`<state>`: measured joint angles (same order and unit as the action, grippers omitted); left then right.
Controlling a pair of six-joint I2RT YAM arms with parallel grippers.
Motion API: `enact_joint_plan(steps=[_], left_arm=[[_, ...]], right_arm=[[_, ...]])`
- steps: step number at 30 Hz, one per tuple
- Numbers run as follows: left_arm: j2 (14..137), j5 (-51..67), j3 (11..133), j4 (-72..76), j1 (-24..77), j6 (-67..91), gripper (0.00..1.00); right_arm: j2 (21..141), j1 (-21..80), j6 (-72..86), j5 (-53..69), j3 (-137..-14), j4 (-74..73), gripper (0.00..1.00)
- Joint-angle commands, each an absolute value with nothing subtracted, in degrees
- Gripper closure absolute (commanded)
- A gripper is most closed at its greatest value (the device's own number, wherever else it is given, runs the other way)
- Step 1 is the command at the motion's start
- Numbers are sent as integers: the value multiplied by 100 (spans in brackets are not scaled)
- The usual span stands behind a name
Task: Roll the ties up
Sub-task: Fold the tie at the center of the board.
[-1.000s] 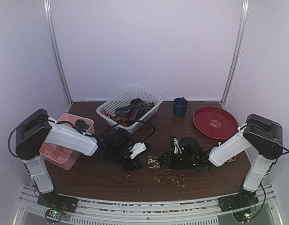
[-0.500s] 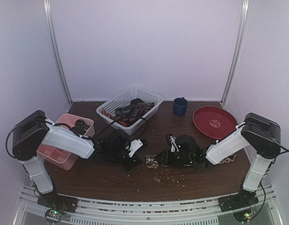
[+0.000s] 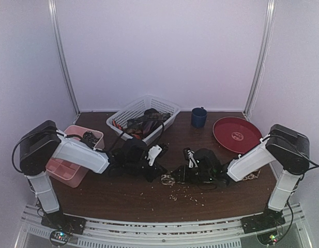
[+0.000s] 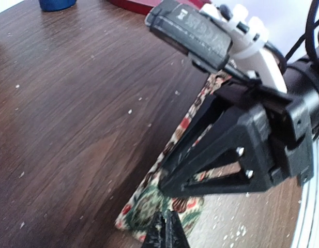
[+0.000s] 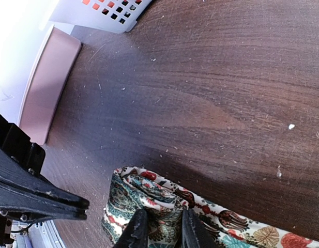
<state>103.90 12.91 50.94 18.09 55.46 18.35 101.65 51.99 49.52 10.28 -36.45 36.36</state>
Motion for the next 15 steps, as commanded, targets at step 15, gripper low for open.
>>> enact_joint_plan(steps=[15], left_arm=[[11175, 1345, 5298, 2410, 5599, 2144, 100]], right_arm=[[9588, 5141, 4995, 571, -3800, 2606, 66]])
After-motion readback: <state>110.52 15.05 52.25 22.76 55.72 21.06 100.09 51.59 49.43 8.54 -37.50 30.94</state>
